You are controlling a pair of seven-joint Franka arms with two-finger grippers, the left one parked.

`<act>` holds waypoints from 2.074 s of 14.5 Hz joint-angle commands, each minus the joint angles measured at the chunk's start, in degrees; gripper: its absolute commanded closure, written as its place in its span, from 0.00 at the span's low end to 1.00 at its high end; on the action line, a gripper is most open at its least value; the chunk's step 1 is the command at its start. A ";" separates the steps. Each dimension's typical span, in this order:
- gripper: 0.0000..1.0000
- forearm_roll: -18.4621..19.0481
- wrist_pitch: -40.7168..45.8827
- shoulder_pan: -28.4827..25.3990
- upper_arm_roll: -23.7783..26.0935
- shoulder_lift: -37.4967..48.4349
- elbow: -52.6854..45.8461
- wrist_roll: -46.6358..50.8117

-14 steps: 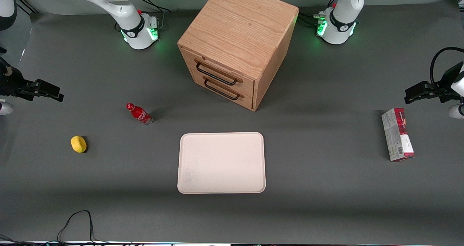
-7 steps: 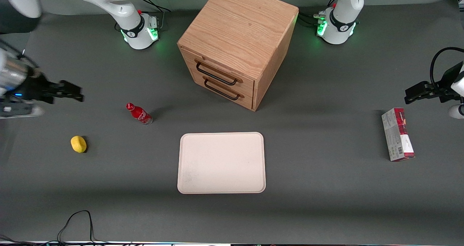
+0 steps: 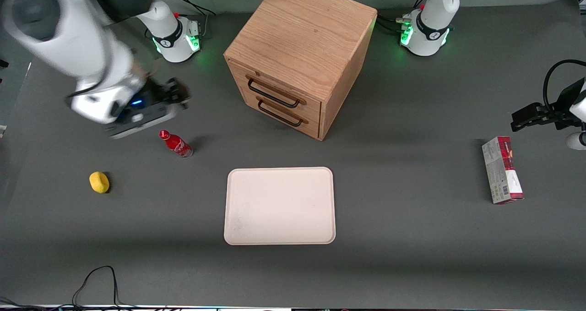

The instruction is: Open upper drawer

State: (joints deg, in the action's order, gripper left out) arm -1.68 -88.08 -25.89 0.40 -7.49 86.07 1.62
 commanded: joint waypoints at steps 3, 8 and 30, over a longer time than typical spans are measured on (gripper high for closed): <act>0.00 -0.69 -3.58 -12.32 -0.84 -2.52 -1.34 -0.21; 0.00 -0.87 -5.52 -16.74 -0.92 -3.32 -1.08 -7.03; 0.00 -12.47 -18.25 -17.44 -4.18 -4.55 13.24 -21.04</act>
State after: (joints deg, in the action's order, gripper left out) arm -13.25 -103.12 -42.21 -3.45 -12.89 96.49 -17.99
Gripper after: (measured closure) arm 0.000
